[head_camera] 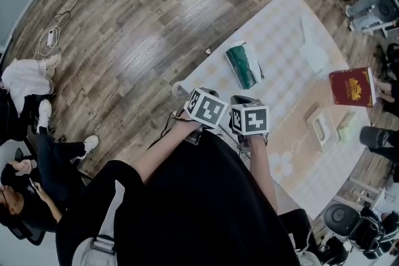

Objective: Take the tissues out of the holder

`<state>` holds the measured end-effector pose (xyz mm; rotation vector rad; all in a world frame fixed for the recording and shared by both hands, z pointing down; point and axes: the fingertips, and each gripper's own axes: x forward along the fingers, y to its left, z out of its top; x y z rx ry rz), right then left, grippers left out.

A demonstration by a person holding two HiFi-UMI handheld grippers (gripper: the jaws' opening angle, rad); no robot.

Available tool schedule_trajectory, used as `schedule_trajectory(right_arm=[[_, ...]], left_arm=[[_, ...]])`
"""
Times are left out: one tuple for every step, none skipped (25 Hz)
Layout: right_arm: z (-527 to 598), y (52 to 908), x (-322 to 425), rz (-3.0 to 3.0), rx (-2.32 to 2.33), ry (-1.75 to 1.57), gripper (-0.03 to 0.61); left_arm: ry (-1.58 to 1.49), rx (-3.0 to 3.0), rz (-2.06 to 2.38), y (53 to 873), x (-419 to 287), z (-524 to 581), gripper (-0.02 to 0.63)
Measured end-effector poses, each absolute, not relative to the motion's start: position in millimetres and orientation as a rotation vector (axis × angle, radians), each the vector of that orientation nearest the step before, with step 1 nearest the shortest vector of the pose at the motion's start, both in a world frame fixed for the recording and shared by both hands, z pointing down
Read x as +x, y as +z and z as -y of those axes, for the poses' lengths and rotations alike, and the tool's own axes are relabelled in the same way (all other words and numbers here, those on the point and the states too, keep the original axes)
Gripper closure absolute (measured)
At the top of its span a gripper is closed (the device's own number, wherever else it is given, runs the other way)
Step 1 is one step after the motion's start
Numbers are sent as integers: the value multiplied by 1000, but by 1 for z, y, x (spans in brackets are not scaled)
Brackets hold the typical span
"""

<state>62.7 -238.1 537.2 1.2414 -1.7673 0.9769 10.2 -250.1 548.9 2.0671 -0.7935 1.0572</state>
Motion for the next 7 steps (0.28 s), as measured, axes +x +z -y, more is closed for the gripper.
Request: schedule_trajectory(right_arm=[[240, 537, 60, 1771, 1231, 972, 565], [243, 537, 58, 1774, 1224, 966, 565], [245, 537, 56, 1775, 1220, 960, 565], [247, 536, 53, 1777, 1217, 956, 565], [249, 536, 51, 1781, 1213, 953, 565], [251, 535, 48, 1786, 1208, 950, 565], [253, 535, 45, 1791, 1202, 947, 565]], left_arm=[[1051, 2061, 803, 548, 7, 254, 607], [1045, 2056, 811, 548, 5, 257, 607], [1041, 2052, 819, 548, 3, 260, 607], [1038, 2050, 824, 547, 1, 261, 607], [1035, 2049, 828, 547, -1, 263, 607], [1034, 2049, 829, 547, -2, 264, 607], [1033, 2049, 830, 546, -3, 264, 607]])
